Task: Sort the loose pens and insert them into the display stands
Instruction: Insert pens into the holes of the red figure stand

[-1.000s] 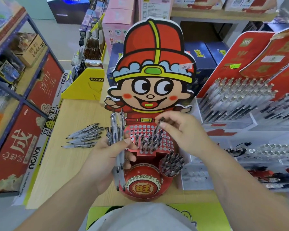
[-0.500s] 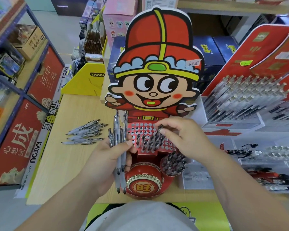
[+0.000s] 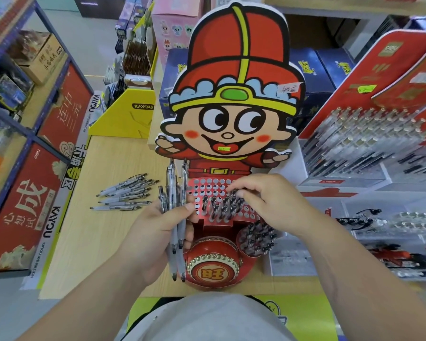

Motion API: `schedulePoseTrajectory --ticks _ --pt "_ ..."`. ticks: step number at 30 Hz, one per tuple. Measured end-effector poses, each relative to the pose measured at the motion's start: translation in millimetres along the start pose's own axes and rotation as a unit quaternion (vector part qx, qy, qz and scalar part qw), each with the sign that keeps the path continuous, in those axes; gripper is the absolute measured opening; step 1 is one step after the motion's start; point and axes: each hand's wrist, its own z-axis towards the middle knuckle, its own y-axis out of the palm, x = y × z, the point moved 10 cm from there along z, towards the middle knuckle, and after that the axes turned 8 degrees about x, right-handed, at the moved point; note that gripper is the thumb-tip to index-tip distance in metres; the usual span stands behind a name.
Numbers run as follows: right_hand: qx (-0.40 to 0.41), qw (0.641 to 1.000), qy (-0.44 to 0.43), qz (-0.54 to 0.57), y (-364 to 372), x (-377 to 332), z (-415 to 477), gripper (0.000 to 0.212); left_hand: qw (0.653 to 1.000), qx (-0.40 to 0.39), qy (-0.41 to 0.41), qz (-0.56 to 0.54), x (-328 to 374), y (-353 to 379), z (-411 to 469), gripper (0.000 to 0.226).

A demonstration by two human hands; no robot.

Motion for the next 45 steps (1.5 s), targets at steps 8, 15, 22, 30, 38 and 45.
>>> schedulePoseTrajectory --ticks 8,15,22,30,38,45 --pt "0.027 0.99 0.045 0.134 -14.4 0.2 -6.0 0.034 1.0 0.0 -0.001 -0.004 0.3 -1.4 -1.0 0.013" --pt "0.005 1.0 0.015 0.008 -24.9 -17.9 10.0 0.021 1.0 -0.001 0.0 -0.007 1.8 -0.7 -4.8 0.011" --pt "-0.004 0.993 -0.034 -0.109 -20.0 -33.9 18.4 0.016 1.0 -0.004 0.003 -0.018 4.8 -1.2 -7.4 0.013" --pt "-0.016 0.99 -0.057 -0.131 -16.9 -37.3 19.8 0.016 0.999 -0.032 0.013 -0.016 8.9 3.6 -10.6 0.007" --pt "-0.017 0.993 -0.045 -0.109 -17.9 -35.1 17.1 0.02 0.994 -0.105 0.015 -0.023 17.1 22.2 -19.5 0.025" --pt "-0.006 0.994 -0.042 -0.099 -15.2 -35.7 19.0 0.019 0.993 -0.113 0.019 -0.025 18.9 22.0 -18.9 0.029"
